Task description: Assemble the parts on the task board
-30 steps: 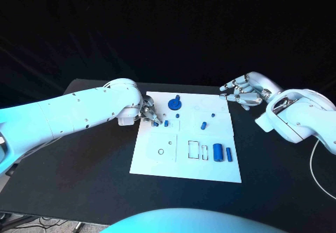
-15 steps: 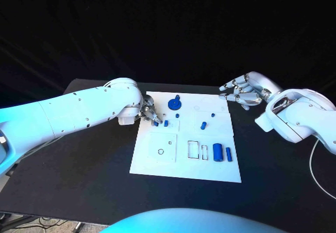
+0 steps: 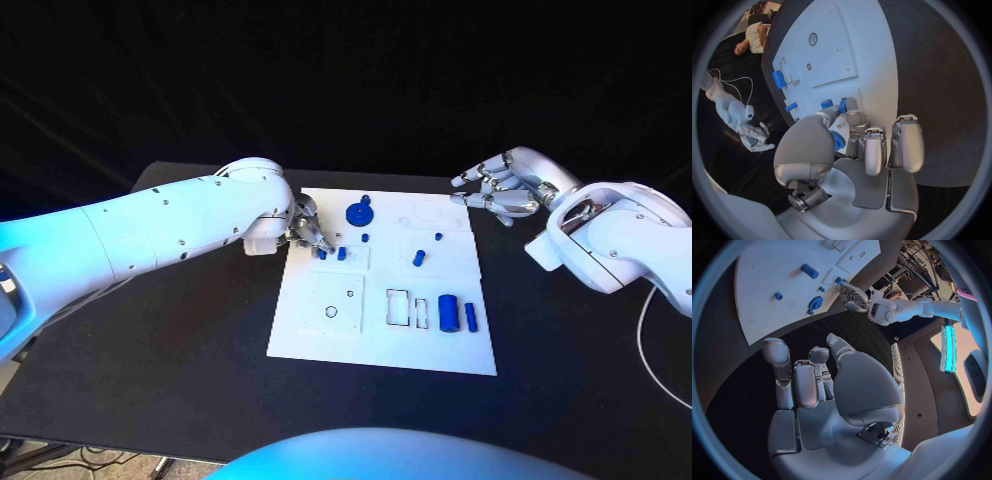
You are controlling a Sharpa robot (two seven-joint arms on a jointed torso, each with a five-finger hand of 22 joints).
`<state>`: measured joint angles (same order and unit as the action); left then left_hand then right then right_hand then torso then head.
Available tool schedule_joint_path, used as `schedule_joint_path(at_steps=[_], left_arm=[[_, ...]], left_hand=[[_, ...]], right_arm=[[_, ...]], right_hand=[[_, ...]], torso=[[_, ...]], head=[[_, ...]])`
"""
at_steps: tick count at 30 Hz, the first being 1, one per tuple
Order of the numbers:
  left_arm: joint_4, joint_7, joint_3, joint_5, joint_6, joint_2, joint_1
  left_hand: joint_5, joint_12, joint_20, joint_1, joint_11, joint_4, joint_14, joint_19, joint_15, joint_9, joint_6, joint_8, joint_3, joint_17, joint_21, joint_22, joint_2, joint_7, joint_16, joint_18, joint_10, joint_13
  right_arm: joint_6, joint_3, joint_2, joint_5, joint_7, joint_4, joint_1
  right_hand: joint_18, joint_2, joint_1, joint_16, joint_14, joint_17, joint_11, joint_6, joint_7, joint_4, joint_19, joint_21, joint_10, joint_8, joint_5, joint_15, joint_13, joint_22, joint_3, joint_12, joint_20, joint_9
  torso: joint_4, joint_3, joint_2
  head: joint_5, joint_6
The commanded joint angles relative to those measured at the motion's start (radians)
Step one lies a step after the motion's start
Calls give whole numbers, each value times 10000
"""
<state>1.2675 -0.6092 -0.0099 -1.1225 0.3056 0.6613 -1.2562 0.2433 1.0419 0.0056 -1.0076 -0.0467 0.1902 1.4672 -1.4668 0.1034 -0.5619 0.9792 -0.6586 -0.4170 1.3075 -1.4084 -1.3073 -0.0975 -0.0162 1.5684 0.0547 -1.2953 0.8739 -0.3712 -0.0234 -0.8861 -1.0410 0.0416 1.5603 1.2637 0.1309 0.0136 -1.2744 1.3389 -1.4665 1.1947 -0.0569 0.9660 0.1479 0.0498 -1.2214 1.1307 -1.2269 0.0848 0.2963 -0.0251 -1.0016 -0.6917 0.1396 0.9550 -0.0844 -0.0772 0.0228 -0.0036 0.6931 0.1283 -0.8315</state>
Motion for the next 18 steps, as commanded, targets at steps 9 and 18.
schedule_joint_path(at_steps=[9, 18], left_arm=[[-104, -236, -56, -178, 162, 7, 66], [48, -209, -33, -174, -460, 155, 65]], left_hand=[[-102, 28, -12, 450, -10, 317, 1036, -554, 13, -25, 75, 41, 677, 2633, -84, -1237, -281, -37, 24, -147, -106, -10], [-1052, 22, -47, 520, -51, 927, 1036, -568, 52, -71, 144, 52, 2106, 2633, -108, -1298, -273, 16, 24, -155, -175, -12]], right_arm=[[143, 2, 2, -54, -14, 6, -5], [144, 1, 7, -53, -20, -8, -5]], right_hand=[[203, 13, -60, -69, -304, -11, 8, -51, 4, 51, -70, -47, 50, 38, 53, 21, 10, 11, 16, -26, 14, -2], [203, 13, -60, -69, -304, -11, 8, -51, 4, 51, -70, -47, 50, 38, 53, 21, 10, 11, 16, -26, 14, -2]], torso=[[-9, -4, 3], [-6, -12, 1]], head=[[-9, -10], [-8, 4]])
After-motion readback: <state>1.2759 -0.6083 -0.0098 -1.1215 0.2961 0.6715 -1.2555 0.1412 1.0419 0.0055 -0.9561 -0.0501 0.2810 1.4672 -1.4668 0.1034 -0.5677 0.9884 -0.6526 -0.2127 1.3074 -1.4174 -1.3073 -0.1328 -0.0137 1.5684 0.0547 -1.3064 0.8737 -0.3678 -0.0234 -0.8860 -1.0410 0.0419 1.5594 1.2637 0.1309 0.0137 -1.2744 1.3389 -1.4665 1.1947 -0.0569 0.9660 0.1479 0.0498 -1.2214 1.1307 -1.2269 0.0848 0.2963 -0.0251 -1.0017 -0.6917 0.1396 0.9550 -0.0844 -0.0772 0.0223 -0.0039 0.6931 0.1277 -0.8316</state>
